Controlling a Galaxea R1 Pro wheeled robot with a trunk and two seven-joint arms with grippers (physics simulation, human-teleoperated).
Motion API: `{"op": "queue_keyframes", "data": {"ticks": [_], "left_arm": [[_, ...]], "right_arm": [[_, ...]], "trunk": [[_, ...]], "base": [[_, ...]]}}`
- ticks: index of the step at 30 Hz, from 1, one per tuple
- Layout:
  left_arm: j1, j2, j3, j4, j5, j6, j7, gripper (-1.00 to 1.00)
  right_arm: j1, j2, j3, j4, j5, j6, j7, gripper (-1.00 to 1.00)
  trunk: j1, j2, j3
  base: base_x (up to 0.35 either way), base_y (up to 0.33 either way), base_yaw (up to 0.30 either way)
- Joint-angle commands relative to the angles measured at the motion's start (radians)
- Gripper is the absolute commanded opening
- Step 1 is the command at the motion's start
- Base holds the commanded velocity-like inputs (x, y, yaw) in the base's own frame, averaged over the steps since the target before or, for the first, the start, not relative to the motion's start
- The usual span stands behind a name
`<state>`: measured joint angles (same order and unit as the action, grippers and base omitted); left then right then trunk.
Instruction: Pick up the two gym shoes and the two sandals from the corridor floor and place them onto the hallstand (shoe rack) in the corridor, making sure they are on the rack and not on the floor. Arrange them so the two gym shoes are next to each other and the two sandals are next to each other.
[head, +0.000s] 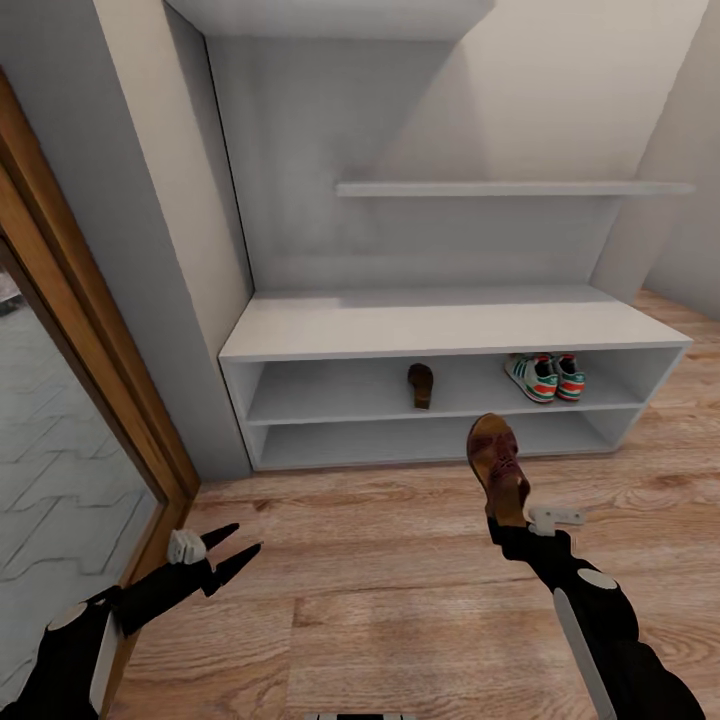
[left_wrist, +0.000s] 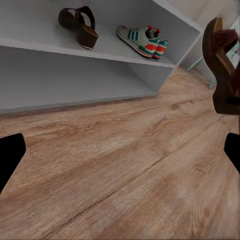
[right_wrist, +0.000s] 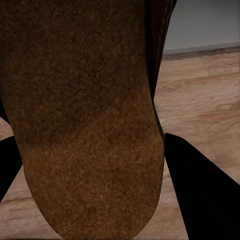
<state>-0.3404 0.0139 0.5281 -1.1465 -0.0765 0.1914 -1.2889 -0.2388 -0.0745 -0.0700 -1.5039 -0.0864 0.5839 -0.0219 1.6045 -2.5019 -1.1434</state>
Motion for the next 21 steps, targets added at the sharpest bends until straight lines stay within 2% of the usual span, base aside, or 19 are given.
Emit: {"op": "queue_keyframes", "data": {"ticks": [1,5,7,8,10,12,15,17,18,21], "left_arm": [[-0.001,-0.001,-0.010,-0.018,-0.006,0.015,-0.011,1.00],[0.000,-0.002,-0.081,-0.061,-0.007,0.020,-0.017,1.00],[0.000,-0.002,-0.134,-0.070,-0.010,0.021,-0.017,1.00],[0.000,-0.002,-0.173,-0.076,-0.012,0.021,-0.017,1.00],[-0.001,-0.002,-0.207,-0.093,-0.014,0.024,-0.017,1.00],[-0.001,-0.002,-0.223,-0.125,-0.015,0.032,-0.017,1.00],[-0.002,-0.002,-0.231,-0.169,-0.015,0.046,-0.016,1.00],[-0.003,-0.002,-0.232,-0.180,-0.016,0.053,-0.016,1.00],[-0.003,-0.002,-0.233,-0.184,-0.016,0.056,-0.016,1.00],[-0.002,-0.001,-0.233,-0.189,-0.011,0.074,-0.017,1.00]], "right_arm": [[0.000,0.004,0.004,-0.001,-0.008,0.007,-0.003,-1.00],[0.000,0.039,0.014,-0.001,-0.007,0.097,-0.004,-1.00],[0.000,0.061,0.016,-0.001,-0.007,0.194,-0.004,-1.00],[0.000,0.069,0.017,-0.001,-0.007,0.256,-0.004,-1.00],[0.000,0.080,0.020,-0.001,-0.007,0.319,-0.004,-1.00],[-0.002,0.087,0.048,-0.001,-0.007,0.380,-0.004,-1.00],[-0.017,0.094,0.119,-0.001,-0.007,0.435,-0.005,-1.00],[-0.053,0.120,0.144,0.006,-0.007,0.448,-0.005,-1.00],[-0.086,0.137,0.153,0.048,-0.007,0.453,-0.006,-1.00],[-0.168,0.153,0.160,0.200,-0.007,0.456,-0.005,-1.00]], "trunk": [[0.000,0.000,-0.001],[0.000,0.000,-0.001],[0.000,0.000,-0.001],[0.000,0.000,-0.001],[0.000,0.000,-0.001],[0.000,0.000,-0.001],[0.000,0.000,-0.001],[0.000,0.000,-0.001],[0.000,0.000,-0.001],[0.000,0.000,-0.001]], "base": [[0.000,0.000,0.000],[0.000,0.000,0.000],[0.000,0.000,0.000],[0.000,0.000,0.000],[0.000,0.000,0.000],[0.000,0.000,0.000],[0.000,0.000,0.000],[0.000,0.000,0.000],[0.000,0.000,0.000],[0.000,0.000,0.000]]}}
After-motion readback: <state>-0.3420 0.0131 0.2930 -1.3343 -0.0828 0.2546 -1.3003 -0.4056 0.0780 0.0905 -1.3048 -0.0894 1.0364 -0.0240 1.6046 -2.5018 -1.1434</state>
